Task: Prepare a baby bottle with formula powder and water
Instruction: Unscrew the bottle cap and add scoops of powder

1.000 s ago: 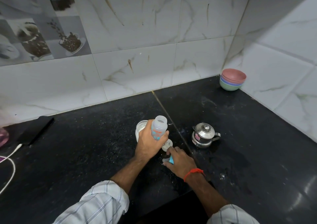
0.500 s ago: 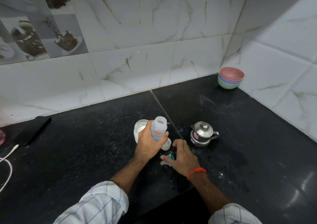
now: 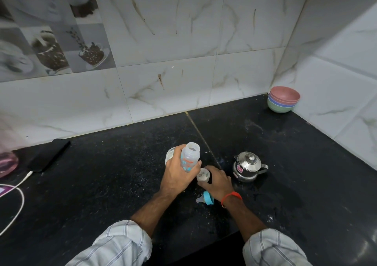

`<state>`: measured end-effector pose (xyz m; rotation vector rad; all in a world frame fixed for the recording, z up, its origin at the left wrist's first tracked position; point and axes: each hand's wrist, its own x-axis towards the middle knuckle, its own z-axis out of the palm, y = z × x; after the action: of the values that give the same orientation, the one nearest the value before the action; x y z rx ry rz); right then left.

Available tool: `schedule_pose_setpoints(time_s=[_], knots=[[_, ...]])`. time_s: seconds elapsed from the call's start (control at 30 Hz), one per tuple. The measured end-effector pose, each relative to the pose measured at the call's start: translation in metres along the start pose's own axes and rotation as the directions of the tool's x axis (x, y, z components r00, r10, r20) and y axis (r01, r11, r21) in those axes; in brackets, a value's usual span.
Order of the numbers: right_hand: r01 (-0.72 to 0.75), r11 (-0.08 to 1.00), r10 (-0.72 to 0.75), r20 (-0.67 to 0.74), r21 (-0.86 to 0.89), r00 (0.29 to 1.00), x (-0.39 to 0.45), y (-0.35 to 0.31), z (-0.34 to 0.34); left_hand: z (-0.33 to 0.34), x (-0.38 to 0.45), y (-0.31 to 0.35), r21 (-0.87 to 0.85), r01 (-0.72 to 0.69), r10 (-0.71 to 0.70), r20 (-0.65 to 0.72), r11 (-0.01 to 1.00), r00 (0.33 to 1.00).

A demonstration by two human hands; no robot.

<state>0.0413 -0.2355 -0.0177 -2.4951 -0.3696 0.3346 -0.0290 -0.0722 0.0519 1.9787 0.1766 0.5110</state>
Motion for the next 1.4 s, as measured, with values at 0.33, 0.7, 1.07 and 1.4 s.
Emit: schedule_pose_setpoints(time_s=[0.33, 0.7, 1.07, 1.4], knots=[[0.229, 0.843, -0.061, -0.338, 0.487, 0.939, 0.003, -0.024, -0.073, 0.016, 0.002, 0.000, 0.106, -0.022, 0.011, 0.108, 0.994, 0.994], [0.081, 0.466, 0.070, -0.128, 0.881, 0.989, -0.015, -0.040, -0.100, 0.033, 0.004, -0.006, 0.109, 0.028, -0.045, 0.162, 0.994, 0.986], [0.437, 0.779, -0.282, -0.372, 0.449, 0.884, -0.031, -0.039, -0.106, 0.039, -0.007, -0.003, -0.022, -0.008, 0.013, 0.225, 1.000, 0.974], [0.519, 0.723, -0.390, -0.350, 0.456, 0.851, -0.041, -0.034, -0.101, 0.044, -0.014, -0.003, -0.095, 0.045, -0.014, 0.301, 0.994, 0.954]])
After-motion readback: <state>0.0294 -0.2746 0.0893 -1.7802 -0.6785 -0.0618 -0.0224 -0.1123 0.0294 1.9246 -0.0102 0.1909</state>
